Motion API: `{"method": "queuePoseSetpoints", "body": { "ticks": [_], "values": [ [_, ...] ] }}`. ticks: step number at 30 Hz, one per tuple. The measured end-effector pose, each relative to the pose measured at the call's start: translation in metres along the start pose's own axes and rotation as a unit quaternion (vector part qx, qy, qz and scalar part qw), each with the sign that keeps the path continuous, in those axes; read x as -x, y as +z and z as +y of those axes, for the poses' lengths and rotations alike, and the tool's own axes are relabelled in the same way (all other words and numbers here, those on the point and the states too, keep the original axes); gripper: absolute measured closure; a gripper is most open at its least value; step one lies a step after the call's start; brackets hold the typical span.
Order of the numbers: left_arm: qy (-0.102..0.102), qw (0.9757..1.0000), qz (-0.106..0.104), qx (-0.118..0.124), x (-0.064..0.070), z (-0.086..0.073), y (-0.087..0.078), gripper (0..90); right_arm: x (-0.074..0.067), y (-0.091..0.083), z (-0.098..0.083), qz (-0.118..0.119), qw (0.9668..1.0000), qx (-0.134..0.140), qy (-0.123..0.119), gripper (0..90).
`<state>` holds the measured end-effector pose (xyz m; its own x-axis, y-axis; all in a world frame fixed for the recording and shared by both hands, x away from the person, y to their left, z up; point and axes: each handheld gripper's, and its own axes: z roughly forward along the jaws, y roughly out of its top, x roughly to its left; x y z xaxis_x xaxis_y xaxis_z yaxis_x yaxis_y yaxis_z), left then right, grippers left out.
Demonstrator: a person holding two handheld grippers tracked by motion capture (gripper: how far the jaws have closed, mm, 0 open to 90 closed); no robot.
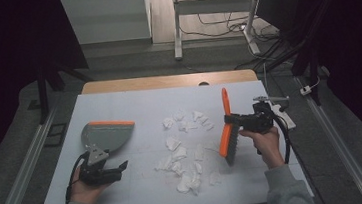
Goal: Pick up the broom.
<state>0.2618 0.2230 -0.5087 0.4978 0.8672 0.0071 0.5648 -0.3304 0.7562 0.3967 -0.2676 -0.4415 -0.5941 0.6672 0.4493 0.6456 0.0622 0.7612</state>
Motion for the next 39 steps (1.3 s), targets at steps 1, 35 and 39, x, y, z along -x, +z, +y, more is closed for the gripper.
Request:
{"method": "queuePoseSetpoints", "body": {
  "ticks": [1,35,39],
  "values": [
    [0.000,1.0000,0.000,0.003,0.000,0.001,-0.001,21.8,-0.001,0.000,0.000,0.002,1.0000,0.005,0.000,70.9],
    [0.059,0.9847,-0.151,0.065,0.098,0.097,0.027,21.7,-0.067,0.055,0.004,0.042,0.9939,0.101,0.012,70.8],
    [0.065,0.9825,-0.160,0.069,0.109,0.108,0.034,21.7,-0.070,0.055,0.002,0.036,0.9924,0.116,0.017,70.8]
  ]
}}
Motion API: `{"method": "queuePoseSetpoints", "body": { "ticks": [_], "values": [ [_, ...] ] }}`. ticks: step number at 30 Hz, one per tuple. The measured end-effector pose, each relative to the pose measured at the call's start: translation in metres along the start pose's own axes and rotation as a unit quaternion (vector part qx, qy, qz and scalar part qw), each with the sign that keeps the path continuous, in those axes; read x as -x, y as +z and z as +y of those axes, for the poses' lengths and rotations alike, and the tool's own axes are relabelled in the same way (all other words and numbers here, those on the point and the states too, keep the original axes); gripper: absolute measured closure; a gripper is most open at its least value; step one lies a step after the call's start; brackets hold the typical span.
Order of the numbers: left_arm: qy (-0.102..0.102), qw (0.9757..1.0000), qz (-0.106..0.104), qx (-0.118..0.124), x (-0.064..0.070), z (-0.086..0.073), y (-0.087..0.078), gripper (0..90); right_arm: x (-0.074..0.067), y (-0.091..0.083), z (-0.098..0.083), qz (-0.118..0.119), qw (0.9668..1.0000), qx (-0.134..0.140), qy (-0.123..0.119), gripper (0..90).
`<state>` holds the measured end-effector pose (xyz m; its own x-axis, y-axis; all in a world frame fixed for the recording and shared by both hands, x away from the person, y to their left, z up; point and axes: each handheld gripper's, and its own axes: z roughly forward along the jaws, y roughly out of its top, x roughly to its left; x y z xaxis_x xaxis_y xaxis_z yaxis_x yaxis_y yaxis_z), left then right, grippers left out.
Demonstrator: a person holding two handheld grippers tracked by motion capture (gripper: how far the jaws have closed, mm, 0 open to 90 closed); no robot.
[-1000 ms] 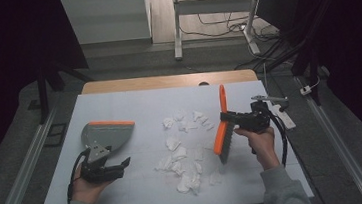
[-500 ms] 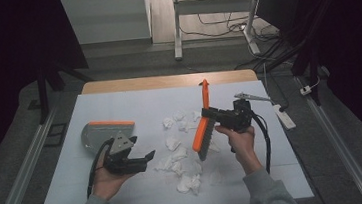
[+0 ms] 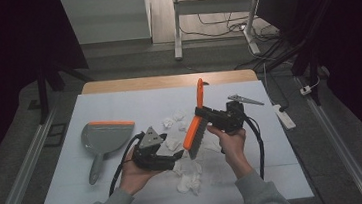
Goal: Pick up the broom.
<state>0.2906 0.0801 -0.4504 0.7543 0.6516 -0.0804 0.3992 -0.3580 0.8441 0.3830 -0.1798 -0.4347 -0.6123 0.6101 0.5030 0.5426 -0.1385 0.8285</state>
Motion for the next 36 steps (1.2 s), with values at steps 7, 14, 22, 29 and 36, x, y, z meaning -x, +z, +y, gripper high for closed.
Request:
{"method": "queuePoseSetpoints", "body": {
  "ticks": [7,14,22,29,36],
  "values": [
    [0.009,0.9999,-0.003,0.006,0.011,0.006,0.019,21.7,-0.003,0.003,-0.008,-0.009,0.9997,0.017,0.015,70.8],
    [-0.014,0.9997,0.015,0.013,0.007,-0.008,0.035,26.9,-0.008,0.008,-0.019,-0.008,0.9991,0.024,0.033,70.7],
    [-0.026,0.9992,0.018,0.024,0.002,-0.019,0.044,47.8,-0.010,0.013,-0.028,-0.005,0.9981,0.030,0.053,70.7],
    [-0.032,0.9987,0.025,0.032,-0.004,-0.023,0.043,74.1,-0.015,0.014,-0.034,-0.005,0.9979,0.033,0.055,70.6],
    [-0.041,0.9987,0.019,0.024,-0.016,-0.025,0.038,77.8,-0.020,0.016,-0.036,-0.001,0.9984,0.031,0.048,70.6]
  ]
}}
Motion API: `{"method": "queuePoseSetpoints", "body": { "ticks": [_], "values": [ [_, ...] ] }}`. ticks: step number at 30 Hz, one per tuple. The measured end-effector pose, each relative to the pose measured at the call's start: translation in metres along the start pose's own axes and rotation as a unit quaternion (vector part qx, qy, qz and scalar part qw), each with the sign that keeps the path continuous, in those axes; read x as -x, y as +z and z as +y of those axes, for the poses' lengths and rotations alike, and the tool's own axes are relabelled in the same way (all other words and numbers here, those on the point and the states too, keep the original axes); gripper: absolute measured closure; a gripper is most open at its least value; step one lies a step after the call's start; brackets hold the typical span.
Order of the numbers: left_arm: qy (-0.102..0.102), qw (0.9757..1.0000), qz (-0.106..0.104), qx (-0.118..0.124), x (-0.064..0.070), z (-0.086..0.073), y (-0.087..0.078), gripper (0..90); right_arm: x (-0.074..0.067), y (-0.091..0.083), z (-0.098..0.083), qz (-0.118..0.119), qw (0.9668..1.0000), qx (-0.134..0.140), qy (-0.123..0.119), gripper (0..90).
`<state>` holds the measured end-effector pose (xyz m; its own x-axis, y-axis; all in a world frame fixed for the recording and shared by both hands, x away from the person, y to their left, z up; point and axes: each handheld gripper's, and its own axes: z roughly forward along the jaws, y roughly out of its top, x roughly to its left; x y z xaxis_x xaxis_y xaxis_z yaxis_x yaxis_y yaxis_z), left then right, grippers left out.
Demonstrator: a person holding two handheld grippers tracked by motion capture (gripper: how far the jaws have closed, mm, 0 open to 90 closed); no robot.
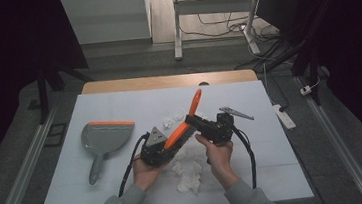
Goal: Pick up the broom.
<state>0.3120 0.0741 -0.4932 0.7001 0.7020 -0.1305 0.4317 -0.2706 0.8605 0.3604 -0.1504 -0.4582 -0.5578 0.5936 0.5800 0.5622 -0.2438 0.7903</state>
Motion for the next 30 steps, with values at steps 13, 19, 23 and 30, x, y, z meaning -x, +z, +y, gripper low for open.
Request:
{"method": "queuePoseSetpoints", "body": {
  "ticks": [13,19,23,30],
  "values": [
    [0.017,0.9998,-0.005,-0.010,-0.014,0.008,-0.022,79.3,-0.006,-0.003,0.016,-0.007,0.9959,-0.036,-0.083,50.2],
    [0.046,0.9984,0.013,-0.032,-0.022,0.010,-0.033,79.2,-0.007,-0.014,0.025,-0.013,0.9852,-0.066,-0.157,40.4],
    [0.055,0.9972,0.011,-0.049,-0.026,0.012,-0.040,79.2,-0.008,-0.019,0.028,-0.011,0.9728,-0.101,-0.208,39.0],
    [0.080,0.9916,-0.007,-0.101,-0.028,0.013,-0.047,79.1,-0.014,-0.027,0.031,-0.026,0.9445,-0.147,-0.293,37.8]
  ]
}}
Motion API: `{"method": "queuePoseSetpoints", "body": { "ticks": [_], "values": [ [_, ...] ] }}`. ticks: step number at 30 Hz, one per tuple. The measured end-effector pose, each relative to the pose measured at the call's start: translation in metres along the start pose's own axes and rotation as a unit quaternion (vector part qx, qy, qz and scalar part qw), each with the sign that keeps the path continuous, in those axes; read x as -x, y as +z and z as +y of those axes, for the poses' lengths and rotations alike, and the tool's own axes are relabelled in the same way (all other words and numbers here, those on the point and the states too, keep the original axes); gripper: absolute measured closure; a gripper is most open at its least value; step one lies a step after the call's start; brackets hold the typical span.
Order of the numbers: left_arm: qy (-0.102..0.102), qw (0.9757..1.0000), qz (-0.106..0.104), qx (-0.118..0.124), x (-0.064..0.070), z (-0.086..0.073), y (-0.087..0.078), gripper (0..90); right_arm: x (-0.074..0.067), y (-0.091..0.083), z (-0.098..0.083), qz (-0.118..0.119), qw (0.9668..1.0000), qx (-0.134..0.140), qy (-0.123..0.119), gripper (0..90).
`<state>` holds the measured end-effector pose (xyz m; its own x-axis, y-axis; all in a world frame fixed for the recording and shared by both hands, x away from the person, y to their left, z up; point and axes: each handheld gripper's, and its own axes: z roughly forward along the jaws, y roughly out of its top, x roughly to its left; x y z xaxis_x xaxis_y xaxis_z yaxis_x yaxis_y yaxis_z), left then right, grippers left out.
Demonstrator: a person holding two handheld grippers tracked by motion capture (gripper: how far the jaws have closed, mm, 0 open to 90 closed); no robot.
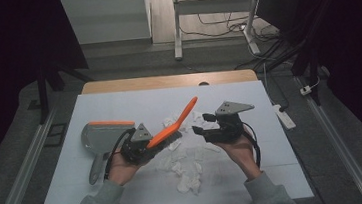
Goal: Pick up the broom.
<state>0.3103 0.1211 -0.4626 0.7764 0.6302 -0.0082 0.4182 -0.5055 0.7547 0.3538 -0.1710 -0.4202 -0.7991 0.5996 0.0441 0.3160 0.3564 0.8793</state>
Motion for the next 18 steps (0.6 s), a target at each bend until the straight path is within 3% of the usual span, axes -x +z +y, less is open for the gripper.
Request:
{"method": "queuePoseSetpoints", "body": {
  "ticks": [1,2,7,15,18],
  "values": [
    [0.002,1.0000,-0.002,-0.002,0.000,0.000,0.000,79.1,-0.001,-0.003,0.001,0.008,0.9998,-0.009,-0.018,37.6],
    [0.004,1.0000,-0.002,-0.004,0.001,0.000,0.000,79.1,-0.001,-0.003,0.001,0.008,0.9998,-0.009,-0.018,37.6],
    [0.023,0.9994,-0.011,-0.023,0.006,0.002,0.002,79.2,-0.009,-0.010,0.007,0.013,0.9967,-0.033,-0.073,37.0],
    [0.063,0.9967,-0.031,-0.041,0.016,0.005,0.006,79.1,-0.020,-0.012,0.013,0.032,0.9917,-0.058,-0.110,35.9],
    [0.071,0.9956,-0.034,-0.050,0.021,0.006,0.009,79.1,-0.026,-0.011,0.015,0.020,0.9878,-0.071,-0.138,34.6]
  ]
}}
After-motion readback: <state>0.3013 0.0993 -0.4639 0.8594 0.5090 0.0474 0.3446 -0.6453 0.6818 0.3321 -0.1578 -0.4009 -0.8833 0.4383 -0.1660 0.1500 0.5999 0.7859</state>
